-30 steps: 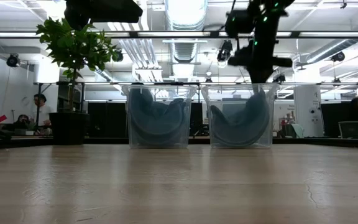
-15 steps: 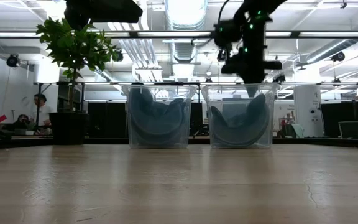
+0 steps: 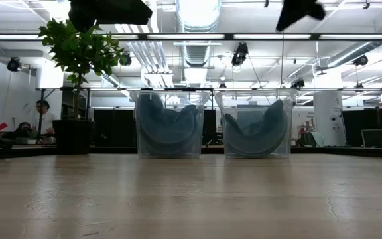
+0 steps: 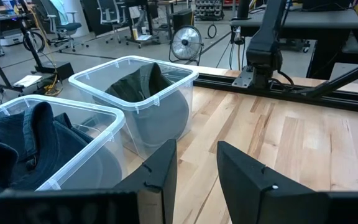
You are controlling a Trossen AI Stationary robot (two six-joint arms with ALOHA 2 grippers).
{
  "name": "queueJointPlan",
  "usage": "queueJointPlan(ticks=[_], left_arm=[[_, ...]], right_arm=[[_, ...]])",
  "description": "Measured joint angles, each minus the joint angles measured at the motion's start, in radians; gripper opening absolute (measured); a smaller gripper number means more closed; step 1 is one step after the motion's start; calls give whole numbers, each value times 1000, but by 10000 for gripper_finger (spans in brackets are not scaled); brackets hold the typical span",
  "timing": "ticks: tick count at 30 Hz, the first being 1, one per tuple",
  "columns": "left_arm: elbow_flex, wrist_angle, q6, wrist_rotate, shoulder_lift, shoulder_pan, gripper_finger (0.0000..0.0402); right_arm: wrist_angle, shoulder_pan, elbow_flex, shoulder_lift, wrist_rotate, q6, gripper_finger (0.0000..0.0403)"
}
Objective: Pick & Place hat
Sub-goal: Return to Home Position
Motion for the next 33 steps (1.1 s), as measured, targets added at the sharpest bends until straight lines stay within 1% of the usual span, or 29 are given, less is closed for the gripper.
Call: queueJointPlan(ticks=[3, 7, 10, 12, 15, 18, 20, 22, 25, 27, 29, 31, 33], left_arm=[[0, 1, -8, 0, -2, 0, 107], [0, 16, -87, -2, -7, 0, 107], [0, 19, -149, 1, -15, 0, 107], [0, 23, -151, 18, -23, 0, 107], [0, 38, -120, 101, -42, 4, 107], [0, 81, -74, 237, -51, 19, 107], [0, 138, -39, 325, -42, 41, 107], [0, 229, 4, 395, -15, 75, 107], [0, 293, 63, 503, 21, 144, 107], [0, 276, 74, 562, 21, 204, 107], [0, 219, 46, 601, -6, 269, 107], [0, 114, 3, 636, -67, 333, 107], [0, 11, -8, 660, -147, 379, 107]], right_arm=[[1, 110, -29, -118, -1, 5, 8], [2, 253, -79, -251, -3, 22, 8], [4, 341, -123, -334, -3, 110, 8], [3, 385, -158, -380, -3, 176, 8], [3, 426, -220, -438, 0, 222, 8], [29, 441, -296, -492, 1, 213, 9], [81, 444, -356, -528, 0, 168, 9], [163, 446, -418, -564, -4, 112, 9], [299, 446, -505, -608, -6, 22, 9], [366, 446, -550, -635, -8, -11, 9], [384, 446, -577, -659, -8, -15, 9], [380, 446, -595, -682, -8, 11, 9], [378, 446, -609, -709, -7, 54, 9]])
